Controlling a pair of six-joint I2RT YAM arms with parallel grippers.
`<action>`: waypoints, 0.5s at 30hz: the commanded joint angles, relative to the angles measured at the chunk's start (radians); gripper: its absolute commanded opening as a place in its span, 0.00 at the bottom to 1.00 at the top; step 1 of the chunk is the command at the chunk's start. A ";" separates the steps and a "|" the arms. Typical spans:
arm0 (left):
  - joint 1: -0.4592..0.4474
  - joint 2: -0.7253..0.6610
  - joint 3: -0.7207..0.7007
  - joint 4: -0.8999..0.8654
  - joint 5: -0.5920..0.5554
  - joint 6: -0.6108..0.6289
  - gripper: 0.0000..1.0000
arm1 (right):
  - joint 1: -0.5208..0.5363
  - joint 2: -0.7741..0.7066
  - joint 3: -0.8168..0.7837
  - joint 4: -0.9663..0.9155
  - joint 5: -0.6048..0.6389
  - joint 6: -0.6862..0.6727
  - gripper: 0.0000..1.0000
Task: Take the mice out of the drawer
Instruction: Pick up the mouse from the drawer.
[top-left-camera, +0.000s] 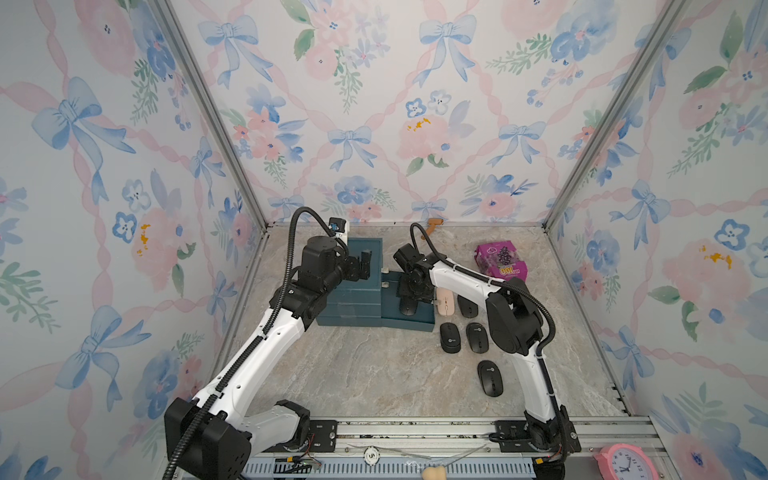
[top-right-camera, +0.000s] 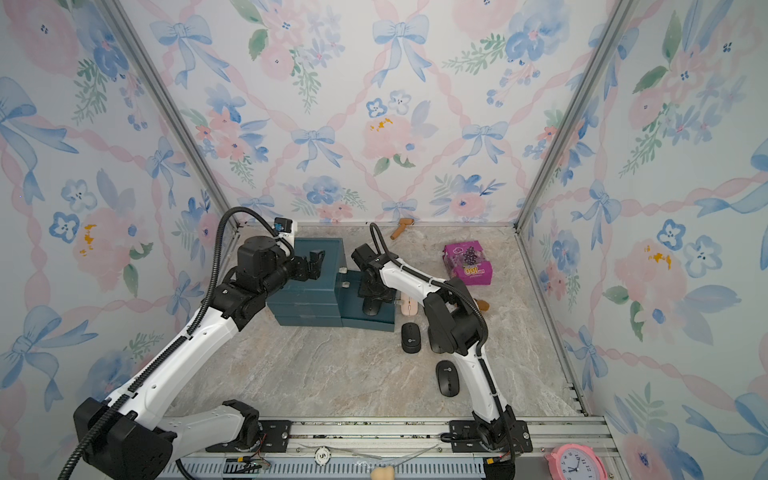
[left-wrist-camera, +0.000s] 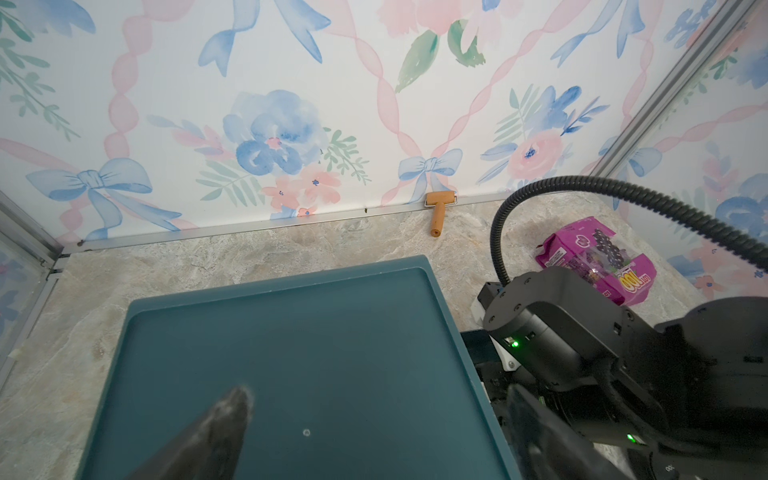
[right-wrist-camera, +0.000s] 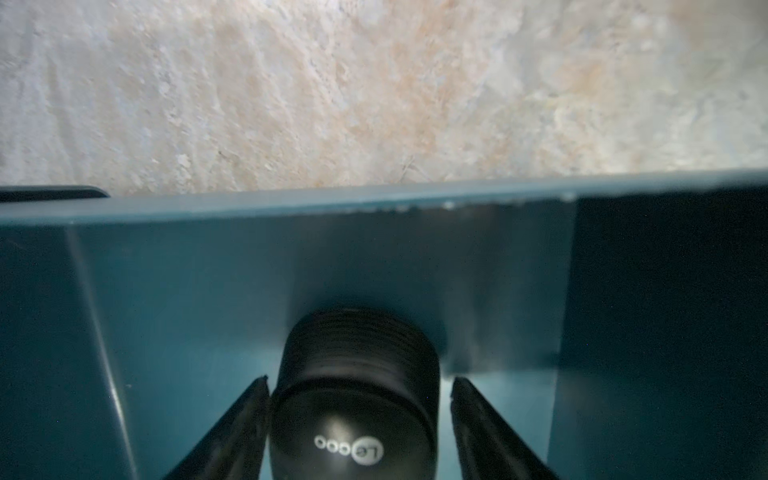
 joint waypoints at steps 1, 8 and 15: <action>0.008 -0.029 0.004 0.005 -0.019 -0.021 0.98 | 0.003 -0.025 -0.014 -0.073 0.040 0.037 0.73; 0.007 -0.024 0.011 0.006 -0.015 -0.023 0.98 | 0.038 0.022 0.031 -0.112 0.077 0.065 0.74; 0.007 -0.032 0.007 0.006 -0.014 -0.031 0.98 | 0.051 0.048 0.040 -0.145 0.125 0.081 0.71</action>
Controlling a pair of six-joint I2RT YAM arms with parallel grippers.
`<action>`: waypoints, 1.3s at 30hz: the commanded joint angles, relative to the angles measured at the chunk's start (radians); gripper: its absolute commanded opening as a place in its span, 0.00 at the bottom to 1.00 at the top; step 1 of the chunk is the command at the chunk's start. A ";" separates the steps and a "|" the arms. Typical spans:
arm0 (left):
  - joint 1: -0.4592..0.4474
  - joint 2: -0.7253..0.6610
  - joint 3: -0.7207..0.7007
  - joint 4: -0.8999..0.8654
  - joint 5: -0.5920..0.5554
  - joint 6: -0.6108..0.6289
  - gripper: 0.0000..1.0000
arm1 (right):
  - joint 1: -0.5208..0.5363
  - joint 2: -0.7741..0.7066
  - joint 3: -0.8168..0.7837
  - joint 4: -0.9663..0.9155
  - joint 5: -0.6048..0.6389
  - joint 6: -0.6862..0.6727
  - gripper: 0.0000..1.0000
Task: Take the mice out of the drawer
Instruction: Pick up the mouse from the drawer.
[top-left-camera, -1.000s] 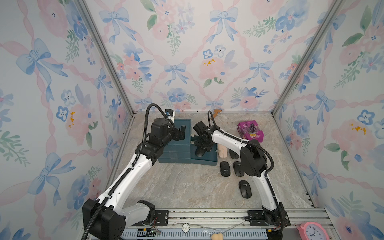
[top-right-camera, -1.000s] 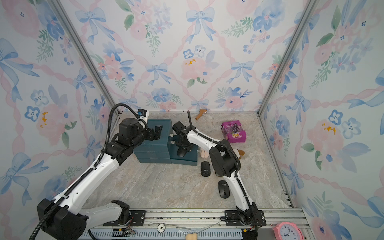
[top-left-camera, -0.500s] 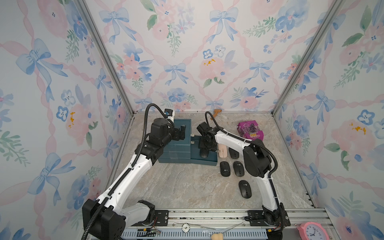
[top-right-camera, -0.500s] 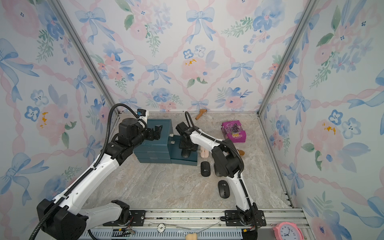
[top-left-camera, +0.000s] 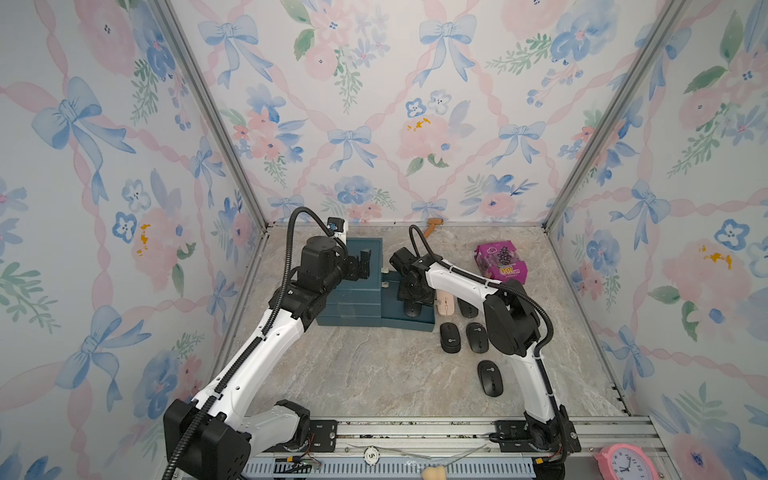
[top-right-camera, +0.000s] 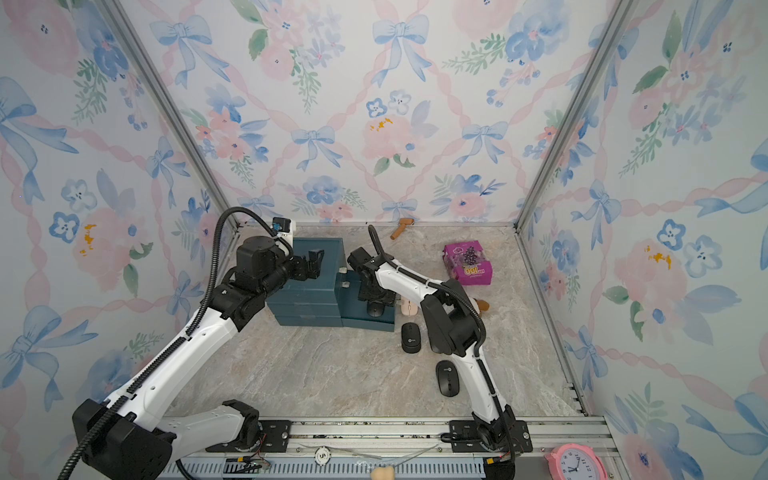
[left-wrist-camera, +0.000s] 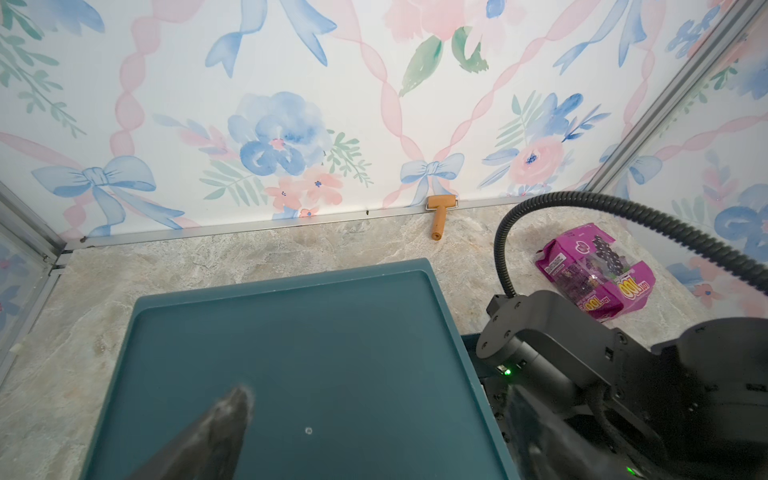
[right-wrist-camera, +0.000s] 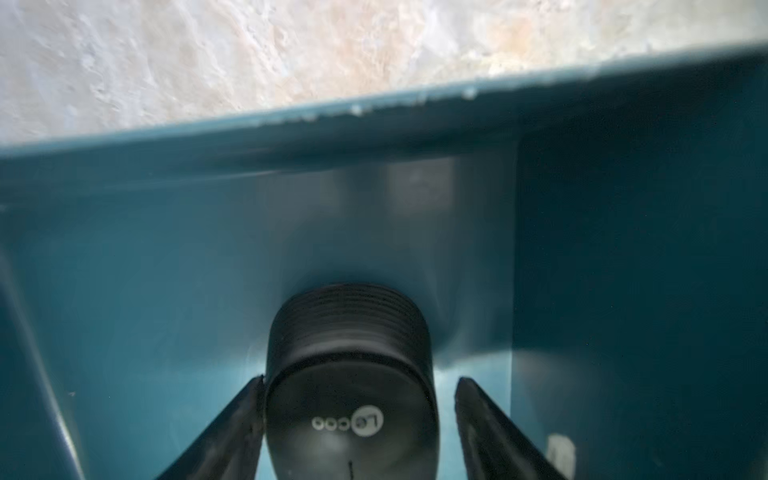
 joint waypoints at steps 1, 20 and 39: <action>0.008 -0.027 0.007 0.005 -0.008 -0.019 0.98 | 0.009 0.031 0.007 -0.054 0.042 0.021 0.70; 0.006 0.008 0.025 0.007 0.055 -0.027 0.98 | 0.010 -0.244 -0.050 0.038 0.079 -0.074 0.58; -0.117 0.156 0.139 0.006 0.321 0.133 0.98 | 0.031 -0.622 -0.397 0.034 0.002 -0.286 0.59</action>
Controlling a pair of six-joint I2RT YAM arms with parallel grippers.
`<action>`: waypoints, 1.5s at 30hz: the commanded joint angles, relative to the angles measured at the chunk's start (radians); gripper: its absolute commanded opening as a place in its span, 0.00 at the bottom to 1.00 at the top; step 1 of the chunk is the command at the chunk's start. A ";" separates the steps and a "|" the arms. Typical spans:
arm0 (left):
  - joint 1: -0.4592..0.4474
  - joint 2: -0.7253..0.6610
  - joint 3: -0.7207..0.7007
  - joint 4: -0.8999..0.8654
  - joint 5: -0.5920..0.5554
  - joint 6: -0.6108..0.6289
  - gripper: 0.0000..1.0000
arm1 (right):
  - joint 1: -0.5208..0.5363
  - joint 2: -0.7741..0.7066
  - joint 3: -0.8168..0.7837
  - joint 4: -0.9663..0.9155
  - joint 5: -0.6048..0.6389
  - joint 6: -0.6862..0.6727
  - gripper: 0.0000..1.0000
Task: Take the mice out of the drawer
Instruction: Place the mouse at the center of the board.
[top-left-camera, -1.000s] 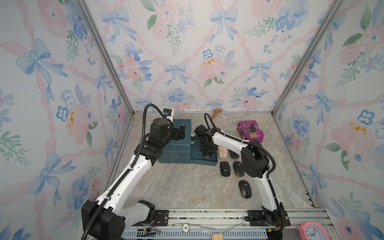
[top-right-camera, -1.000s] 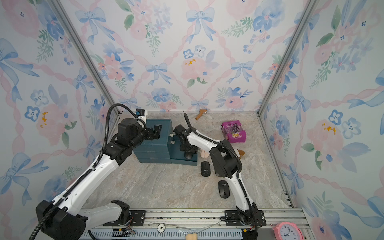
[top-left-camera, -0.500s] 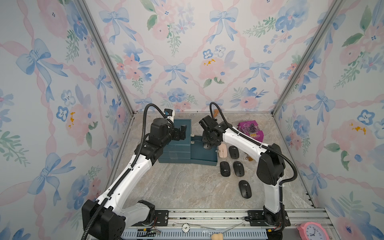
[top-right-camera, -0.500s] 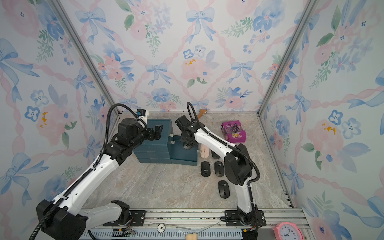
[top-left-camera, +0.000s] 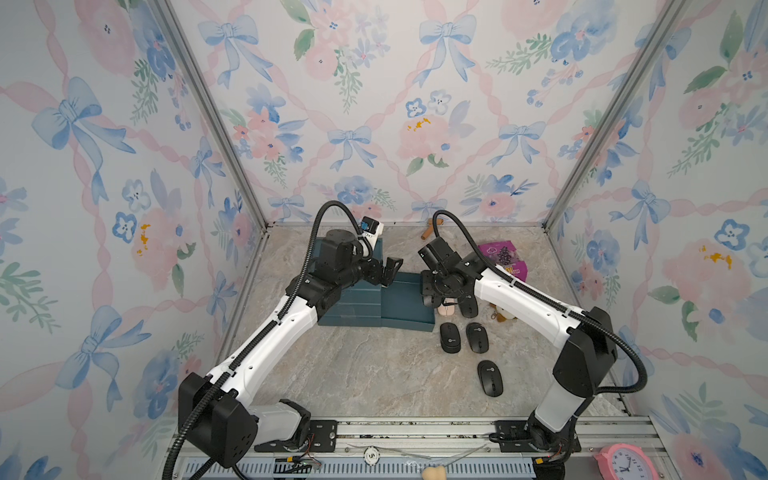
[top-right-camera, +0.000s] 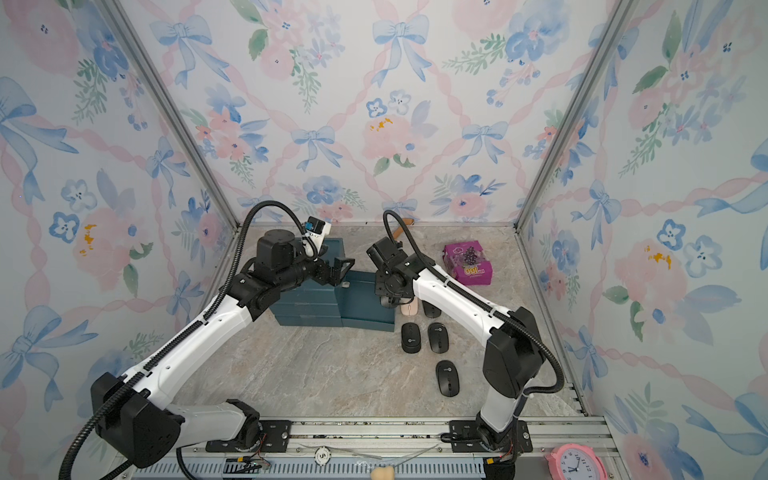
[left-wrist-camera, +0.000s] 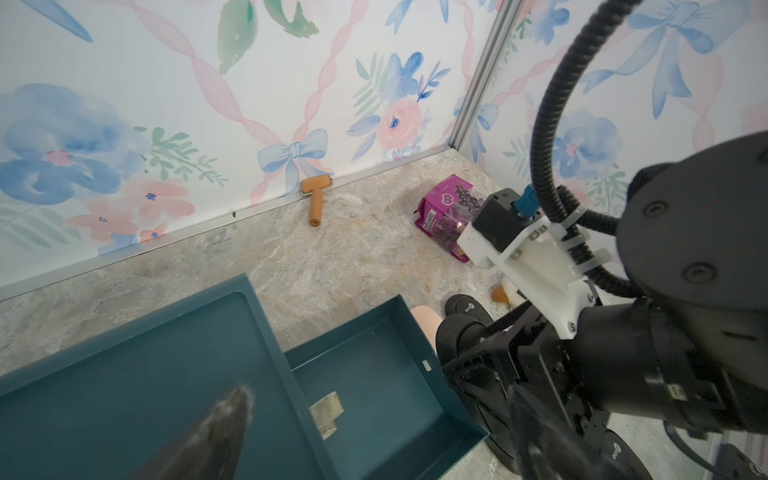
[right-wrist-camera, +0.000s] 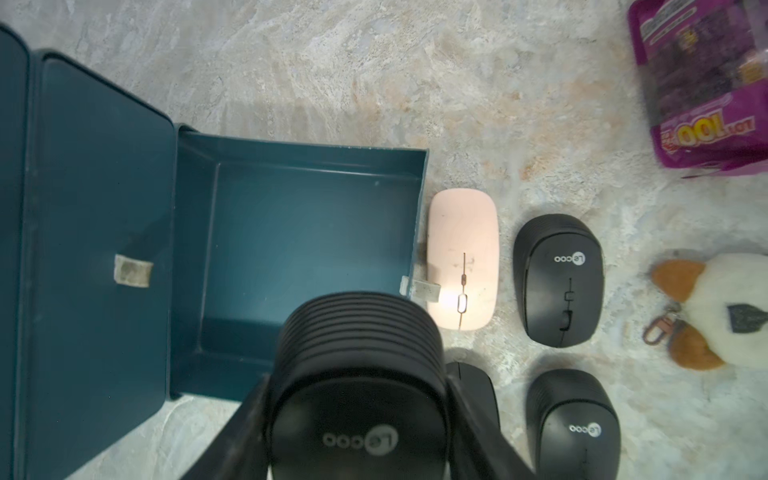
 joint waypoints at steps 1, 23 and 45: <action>-0.015 0.032 0.044 0.006 0.010 0.042 0.98 | 0.028 -0.090 -0.087 -0.021 -0.034 -0.067 0.59; -0.022 0.139 0.141 0.007 -0.054 0.014 0.98 | 0.176 -0.332 -0.747 0.110 -0.103 0.131 0.61; -0.035 0.109 0.118 0.006 -0.115 -0.019 0.98 | 0.177 -0.329 -0.748 0.096 -0.049 0.131 0.77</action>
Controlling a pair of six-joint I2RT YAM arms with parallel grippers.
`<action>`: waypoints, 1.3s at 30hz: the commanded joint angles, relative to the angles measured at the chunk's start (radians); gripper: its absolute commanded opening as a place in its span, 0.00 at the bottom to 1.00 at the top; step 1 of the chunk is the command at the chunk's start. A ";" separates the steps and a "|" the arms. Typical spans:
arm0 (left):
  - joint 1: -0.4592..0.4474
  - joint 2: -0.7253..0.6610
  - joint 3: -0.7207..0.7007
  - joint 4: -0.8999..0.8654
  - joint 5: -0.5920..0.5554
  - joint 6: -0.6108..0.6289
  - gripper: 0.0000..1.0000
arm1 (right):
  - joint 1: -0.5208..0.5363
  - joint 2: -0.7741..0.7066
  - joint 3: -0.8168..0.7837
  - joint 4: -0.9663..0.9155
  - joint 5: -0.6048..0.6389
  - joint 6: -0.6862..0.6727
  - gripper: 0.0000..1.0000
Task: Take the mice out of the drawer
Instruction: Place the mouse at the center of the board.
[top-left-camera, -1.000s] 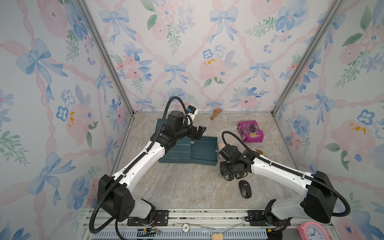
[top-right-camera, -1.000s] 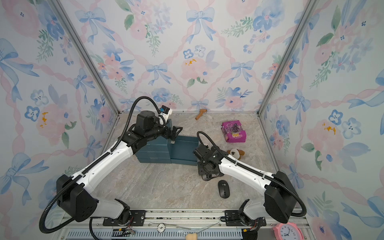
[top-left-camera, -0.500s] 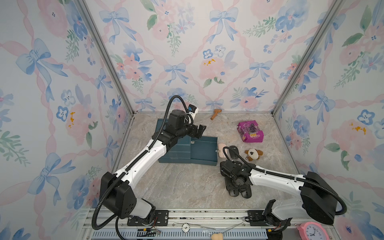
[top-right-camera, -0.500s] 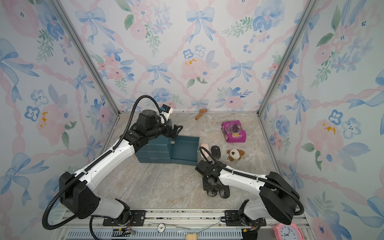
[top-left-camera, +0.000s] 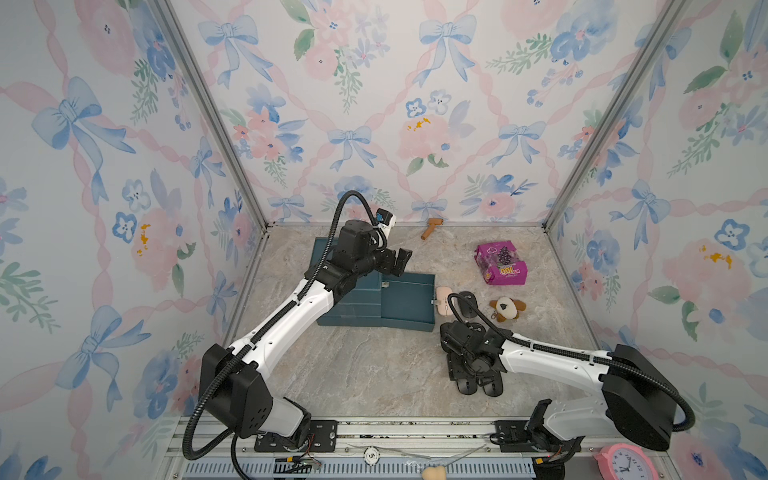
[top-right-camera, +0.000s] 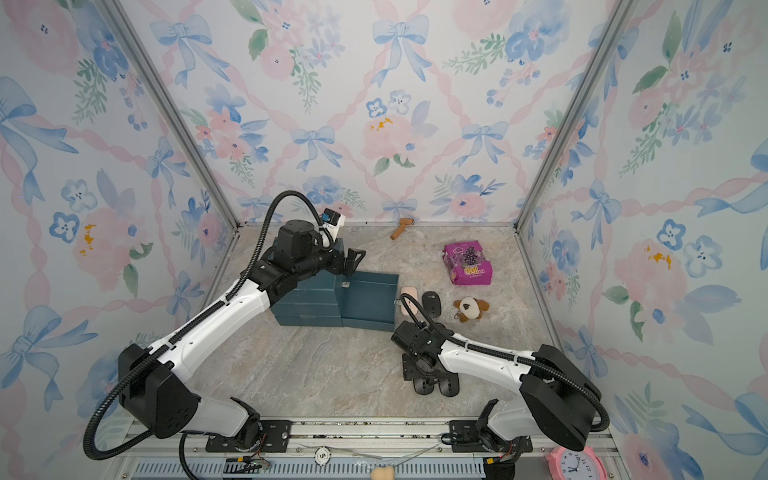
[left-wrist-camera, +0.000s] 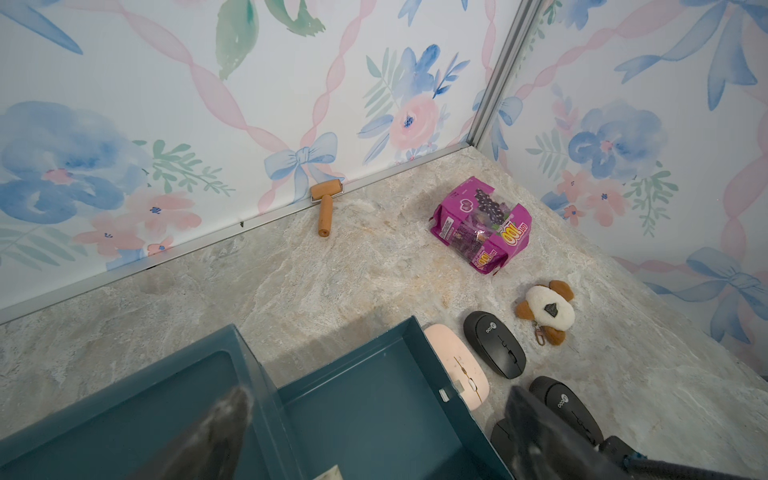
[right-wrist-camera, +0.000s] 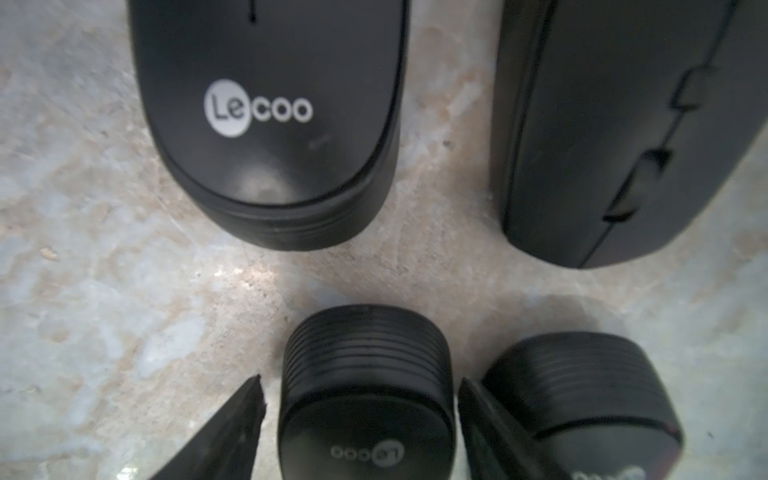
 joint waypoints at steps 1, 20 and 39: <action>-0.005 -0.028 0.003 0.002 -0.018 -0.018 0.98 | 0.011 -0.004 0.059 -0.047 0.042 -0.019 0.78; 0.167 -0.148 -0.020 -0.053 -0.092 -0.117 0.98 | -0.209 -0.004 0.239 0.090 0.161 -0.038 0.96; 0.520 -0.252 -0.166 -0.191 0.162 -0.171 0.98 | -0.381 0.250 0.416 0.137 0.016 -0.169 0.96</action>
